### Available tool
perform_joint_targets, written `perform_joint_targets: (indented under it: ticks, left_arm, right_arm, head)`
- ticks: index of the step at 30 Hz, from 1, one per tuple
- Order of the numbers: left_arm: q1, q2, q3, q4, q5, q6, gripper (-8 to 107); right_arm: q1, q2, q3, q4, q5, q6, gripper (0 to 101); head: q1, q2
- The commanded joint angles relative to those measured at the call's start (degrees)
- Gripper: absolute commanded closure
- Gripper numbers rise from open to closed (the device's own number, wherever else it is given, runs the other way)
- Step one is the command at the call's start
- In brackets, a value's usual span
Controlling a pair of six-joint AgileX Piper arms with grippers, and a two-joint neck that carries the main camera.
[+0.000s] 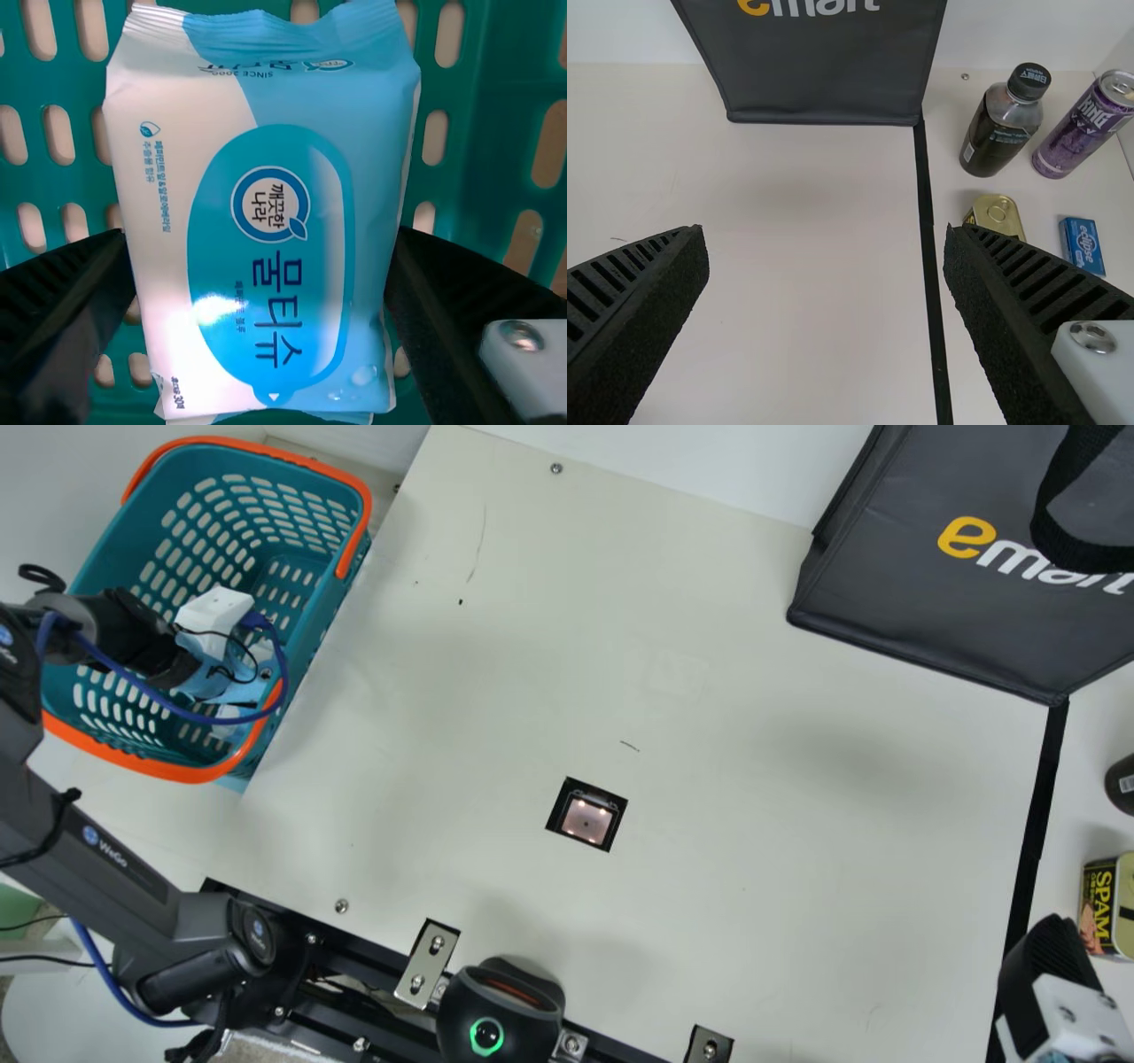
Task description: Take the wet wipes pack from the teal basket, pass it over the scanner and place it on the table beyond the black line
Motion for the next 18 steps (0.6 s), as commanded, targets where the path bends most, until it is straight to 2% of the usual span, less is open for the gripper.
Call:
perform_joint_targets:
  ticks: [1, 11, 18]
  left_arm:
    - [-0.1, 0.0, 0.0, -0.2, -0.1, 0.1, 42]
    - [0.3, -0.1, 0.1, -0.9, -0.4, 0.1, 107]
    - [0.7, -0.7, 0.2, -1.6, -0.3, -0.2, 107]
  right_arm:
    - [0.0, 0.0, 0.0, 0.0, 0.0, 0.0, 6]
    - [0.0, 0.0, 0.0, 0.0, 0.0, 0.0, 6]
    - [0.0, 0.0, 0.0, 0.0, 0.0, 0.0, 6]
  head:
    - [-1.7, 0.1]
    - [-1.7, 0.1]
    - [-1.7, 0.1]
